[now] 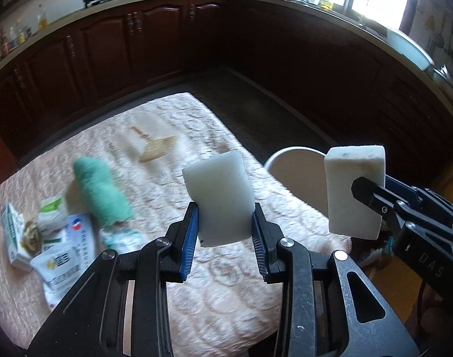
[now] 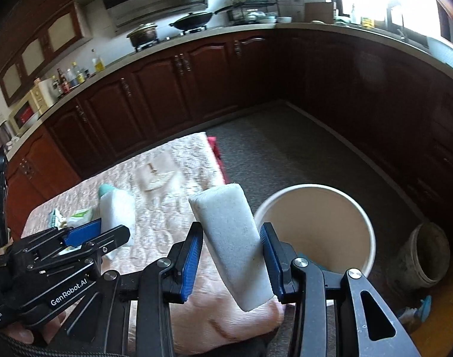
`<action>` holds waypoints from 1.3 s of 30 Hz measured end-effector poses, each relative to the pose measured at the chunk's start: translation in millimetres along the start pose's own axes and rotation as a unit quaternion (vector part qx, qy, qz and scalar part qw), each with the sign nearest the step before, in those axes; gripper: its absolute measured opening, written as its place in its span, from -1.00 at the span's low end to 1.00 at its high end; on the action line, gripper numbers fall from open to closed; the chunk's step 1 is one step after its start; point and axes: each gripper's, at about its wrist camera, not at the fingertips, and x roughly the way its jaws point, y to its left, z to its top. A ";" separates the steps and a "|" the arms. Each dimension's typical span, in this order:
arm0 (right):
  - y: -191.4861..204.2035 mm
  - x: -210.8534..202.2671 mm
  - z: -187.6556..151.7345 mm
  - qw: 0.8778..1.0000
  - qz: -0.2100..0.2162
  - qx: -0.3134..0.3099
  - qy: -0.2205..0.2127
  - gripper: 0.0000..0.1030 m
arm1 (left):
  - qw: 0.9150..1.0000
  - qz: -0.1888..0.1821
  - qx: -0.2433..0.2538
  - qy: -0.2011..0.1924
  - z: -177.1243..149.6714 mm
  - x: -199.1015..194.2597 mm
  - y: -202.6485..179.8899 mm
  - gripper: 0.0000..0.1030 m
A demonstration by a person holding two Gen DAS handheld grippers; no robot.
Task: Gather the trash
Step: 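Carry both white sponges over the white bucket, then open both tools to drop the sponges into the bucket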
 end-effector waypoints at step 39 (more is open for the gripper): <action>-136.7 32.7 -24.8 0.989 -0.081 0.118 0.048 -0.25 | 0.993 -0.080 0.058 0.070 35.9 116.5 -108.8 -0.24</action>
